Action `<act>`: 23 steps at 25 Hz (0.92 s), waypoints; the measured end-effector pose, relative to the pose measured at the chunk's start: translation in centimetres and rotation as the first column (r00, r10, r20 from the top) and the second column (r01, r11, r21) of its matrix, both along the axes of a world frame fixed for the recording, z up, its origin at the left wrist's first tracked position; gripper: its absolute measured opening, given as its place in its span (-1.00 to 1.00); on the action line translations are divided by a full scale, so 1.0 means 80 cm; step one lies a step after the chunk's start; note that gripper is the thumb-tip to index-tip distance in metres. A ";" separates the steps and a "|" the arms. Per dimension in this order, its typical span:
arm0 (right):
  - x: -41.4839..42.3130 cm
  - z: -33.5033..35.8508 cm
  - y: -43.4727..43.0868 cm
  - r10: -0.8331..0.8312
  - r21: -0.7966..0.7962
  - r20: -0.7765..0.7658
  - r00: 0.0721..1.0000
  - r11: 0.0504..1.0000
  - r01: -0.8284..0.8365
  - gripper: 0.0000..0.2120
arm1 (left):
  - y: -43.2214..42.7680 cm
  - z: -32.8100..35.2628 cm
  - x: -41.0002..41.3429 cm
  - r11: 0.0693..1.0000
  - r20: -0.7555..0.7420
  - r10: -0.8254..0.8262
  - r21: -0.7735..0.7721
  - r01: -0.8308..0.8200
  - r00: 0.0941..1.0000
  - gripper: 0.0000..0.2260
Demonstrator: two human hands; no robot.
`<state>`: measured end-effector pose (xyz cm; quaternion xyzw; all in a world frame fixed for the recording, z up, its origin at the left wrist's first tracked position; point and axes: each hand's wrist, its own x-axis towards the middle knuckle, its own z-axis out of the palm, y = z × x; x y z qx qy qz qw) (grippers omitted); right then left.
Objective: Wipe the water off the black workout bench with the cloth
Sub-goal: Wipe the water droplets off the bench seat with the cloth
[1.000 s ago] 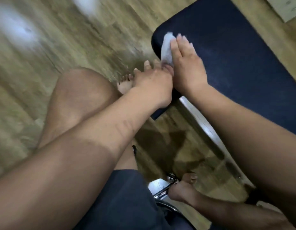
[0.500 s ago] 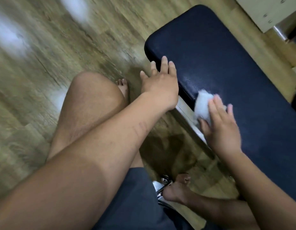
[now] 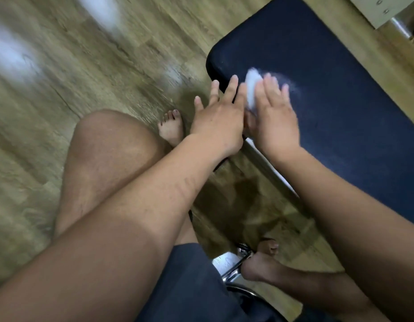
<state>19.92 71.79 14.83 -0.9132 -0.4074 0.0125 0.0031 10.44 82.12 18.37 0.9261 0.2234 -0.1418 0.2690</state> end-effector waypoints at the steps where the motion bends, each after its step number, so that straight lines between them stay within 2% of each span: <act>1: 0.005 -0.005 0.035 0.006 -0.053 0.042 0.999 0.999 -0.003 -0.43 | -0.001 -0.001 0.002 0.999 0.011 0.046 0.006 -0.046 0.999 -0.21; 3: 0.008 -0.014 0.069 0.040 -0.142 0.118 0.992 0.990 -0.023 -0.44 | 0.000 -0.004 0.006 0.992 0.025 0.123 0.036 -0.124 0.992 -0.23; 6: 0.008 -0.012 0.036 0.094 -0.217 0.168 0.981 0.974 -0.056 -0.40 | -0.013 -0.003 0.013 0.991 0.042 0.108 0.077 -0.111 0.993 -0.24; 10: -0.006 -0.008 -0.062 0.059 -0.230 0.154 0.986 0.973 -0.022 -0.31 | -0.066 0.016 0.032 0.986 0.104 -0.092 0.150 0.076 0.990 -0.23; 12: -0.016 -0.010 -0.124 0.011 -0.207 0.133 0.991 0.978 0.017 -0.28 | -0.102 0.022 0.041 0.960 0.090 -0.232 0.181 0.213 0.969 -0.22; 17: -0.030 -0.004 -0.269 -0.098 -0.099 0.180 0.979 0.988 0.117 -0.35 | -0.188 0.017 0.051 0.820 0.044 -0.548 0.227 0.526 0.836 -0.17; 20: -0.045 -0.009 -0.345 -0.210 -0.055 0.218 0.953 0.972 0.227 -0.39 | -0.229 0.014 0.056 0.703 0.066 -0.690 0.296 0.646 0.721 -0.12; 23: -0.055 -0.012 -0.407 -0.256 -0.056 0.230 0.939 0.960 0.276 -0.39 | -0.260 -0.001 0.059 0.605 -0.015 -0.763 0.339 0.721 0.647 -0.08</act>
